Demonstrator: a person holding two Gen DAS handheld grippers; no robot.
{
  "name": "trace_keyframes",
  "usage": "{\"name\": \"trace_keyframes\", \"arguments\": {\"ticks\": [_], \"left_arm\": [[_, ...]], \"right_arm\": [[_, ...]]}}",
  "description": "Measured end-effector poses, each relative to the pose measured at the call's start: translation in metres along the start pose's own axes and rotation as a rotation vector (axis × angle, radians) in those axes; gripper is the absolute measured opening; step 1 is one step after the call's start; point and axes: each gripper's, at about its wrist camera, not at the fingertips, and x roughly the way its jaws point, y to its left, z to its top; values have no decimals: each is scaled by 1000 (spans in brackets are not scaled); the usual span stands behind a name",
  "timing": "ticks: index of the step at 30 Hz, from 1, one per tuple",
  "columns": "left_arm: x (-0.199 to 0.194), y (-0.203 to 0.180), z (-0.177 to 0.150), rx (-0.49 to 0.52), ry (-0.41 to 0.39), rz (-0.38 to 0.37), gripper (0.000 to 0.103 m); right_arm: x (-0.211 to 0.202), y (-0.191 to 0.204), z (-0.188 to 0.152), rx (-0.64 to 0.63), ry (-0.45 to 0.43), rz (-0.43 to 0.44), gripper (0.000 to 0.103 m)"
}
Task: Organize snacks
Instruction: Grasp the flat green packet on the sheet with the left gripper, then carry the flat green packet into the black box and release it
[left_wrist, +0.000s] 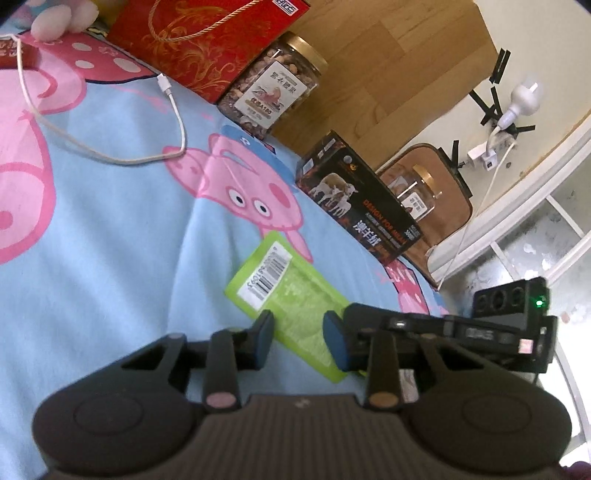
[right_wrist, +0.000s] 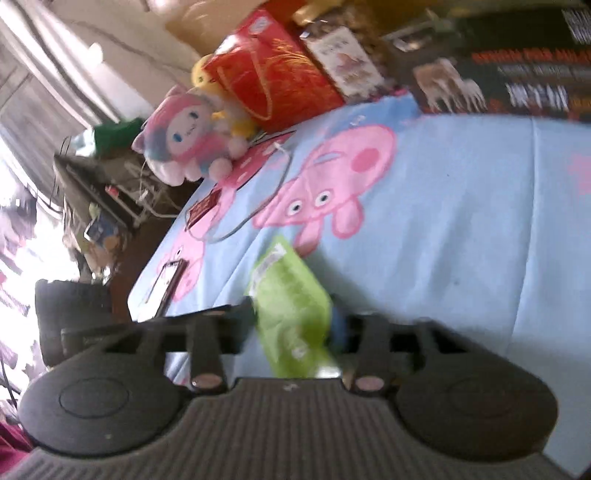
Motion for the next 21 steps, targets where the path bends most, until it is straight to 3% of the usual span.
{"name": "trace_keyframes", "arguments": {"ticks": [1,3,6,8,12,15,17,19,21], "left_arm": [[0,1,1,-6,3,-3,31],[-2,4,2,-27,11,-22,36],[-15,7,5,-67,-31,-63,58],[-21,6,6,-74,-57,-78,80],[-14,3,5,-107,-44,-136,83],[-2,2,4,-129,-29,-140,68],[6,1,5,-133,-6,-162,40],[12,-2,7,-128,3,-154,32],[17,-7,12,-111,10,-163,30]], "right_arm": [[1,0,-1,14,-1,-6,20],[-1,3,-3,29,-28,16,14],[-10,19,-3,14,-92,50,6],[-18,19,0,43,-136,67,5],[-21,0,1,232,-170,149,5],[-16,-17,-7,394,-156,256,5],[-12,-23,-15,462,-136,296,5],[-15,-22,-17,450,-144,266,5],[-21,-25,-15,446,-161,255,6]]}}
